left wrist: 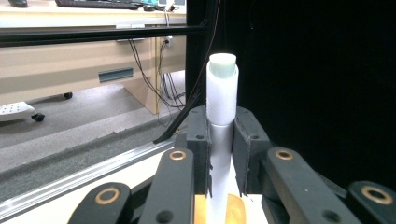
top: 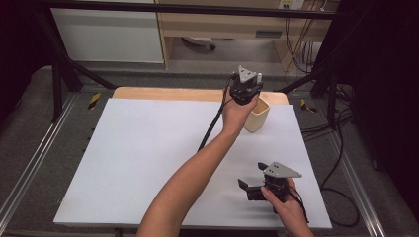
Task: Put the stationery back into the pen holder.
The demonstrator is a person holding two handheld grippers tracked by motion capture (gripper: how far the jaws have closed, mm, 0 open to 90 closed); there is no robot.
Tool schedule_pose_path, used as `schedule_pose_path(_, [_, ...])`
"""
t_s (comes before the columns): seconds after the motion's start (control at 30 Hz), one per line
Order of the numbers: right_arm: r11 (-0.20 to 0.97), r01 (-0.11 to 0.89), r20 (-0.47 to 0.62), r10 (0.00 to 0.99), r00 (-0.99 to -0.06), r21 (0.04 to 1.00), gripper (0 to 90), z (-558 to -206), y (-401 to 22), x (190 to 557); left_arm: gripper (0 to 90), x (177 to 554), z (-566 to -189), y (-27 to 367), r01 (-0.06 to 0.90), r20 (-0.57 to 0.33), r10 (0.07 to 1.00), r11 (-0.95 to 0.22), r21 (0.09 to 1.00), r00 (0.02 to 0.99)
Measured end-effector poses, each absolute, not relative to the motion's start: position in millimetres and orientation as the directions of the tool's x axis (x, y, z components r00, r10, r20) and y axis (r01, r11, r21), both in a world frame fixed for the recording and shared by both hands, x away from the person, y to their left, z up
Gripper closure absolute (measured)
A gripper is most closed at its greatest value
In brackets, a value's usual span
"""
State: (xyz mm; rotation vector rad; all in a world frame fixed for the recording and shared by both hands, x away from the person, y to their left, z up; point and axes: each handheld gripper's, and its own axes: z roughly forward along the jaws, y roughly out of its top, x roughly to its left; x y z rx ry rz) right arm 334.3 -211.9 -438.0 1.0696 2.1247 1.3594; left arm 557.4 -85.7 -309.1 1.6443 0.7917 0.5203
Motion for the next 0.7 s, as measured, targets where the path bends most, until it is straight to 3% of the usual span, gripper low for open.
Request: schedule_pose_path(0.7, [0.228, 0.389, 0.073, 0.778, -0.624, 0.893, 3.2, -437, -214, 334, 78.4, 558, -324, -98, 0.226, -0.044, 0.726, -0.156, 0.961, 0.686])
